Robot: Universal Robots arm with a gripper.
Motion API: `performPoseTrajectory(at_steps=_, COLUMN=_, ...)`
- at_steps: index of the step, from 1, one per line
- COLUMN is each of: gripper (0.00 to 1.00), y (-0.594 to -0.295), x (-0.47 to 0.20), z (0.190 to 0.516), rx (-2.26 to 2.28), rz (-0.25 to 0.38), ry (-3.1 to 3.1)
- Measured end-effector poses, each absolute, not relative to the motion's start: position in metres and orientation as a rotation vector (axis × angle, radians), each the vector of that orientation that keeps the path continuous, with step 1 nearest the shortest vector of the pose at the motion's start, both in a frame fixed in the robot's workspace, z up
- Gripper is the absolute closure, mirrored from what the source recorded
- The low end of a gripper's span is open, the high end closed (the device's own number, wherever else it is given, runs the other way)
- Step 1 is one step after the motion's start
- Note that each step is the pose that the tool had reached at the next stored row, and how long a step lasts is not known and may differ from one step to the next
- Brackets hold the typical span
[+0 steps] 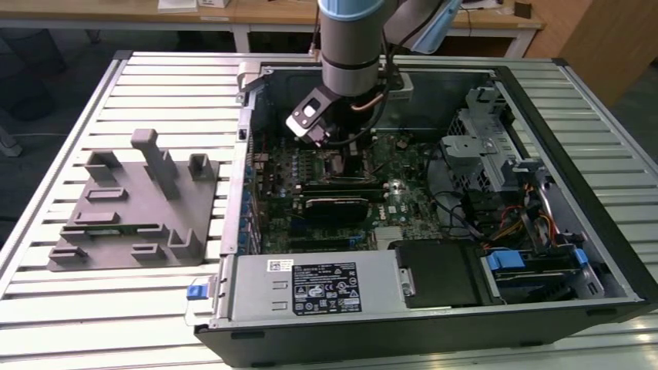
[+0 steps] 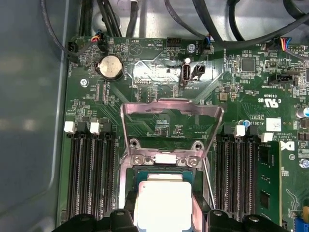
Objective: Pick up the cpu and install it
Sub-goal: 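Place the cpu into insertion slot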
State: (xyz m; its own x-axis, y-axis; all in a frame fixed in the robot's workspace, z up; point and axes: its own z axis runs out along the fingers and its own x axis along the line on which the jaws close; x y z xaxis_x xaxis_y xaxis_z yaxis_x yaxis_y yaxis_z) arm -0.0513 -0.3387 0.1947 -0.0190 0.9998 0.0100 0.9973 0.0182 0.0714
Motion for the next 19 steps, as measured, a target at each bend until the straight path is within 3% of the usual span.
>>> performPoseTrajectory(at_steps=10, gripper=0.47, y=-0.3386, x=-0.0512, z=0.1932, rx=2.17, rz=0.092, ry=2.211)
performPoseTrajectory(at_steps=12, gripper=0.4, y=-0.3386, x=-0.0512, z=0.1932, rx=2.17, rz=0.091, ry=2.211)
performPoseTrajectory(at_steps=19, gripper=0.4, y=-0.3387, x=-0.0513, z=0.1978, rx=2.17, rz=0.09, ry=2.211)
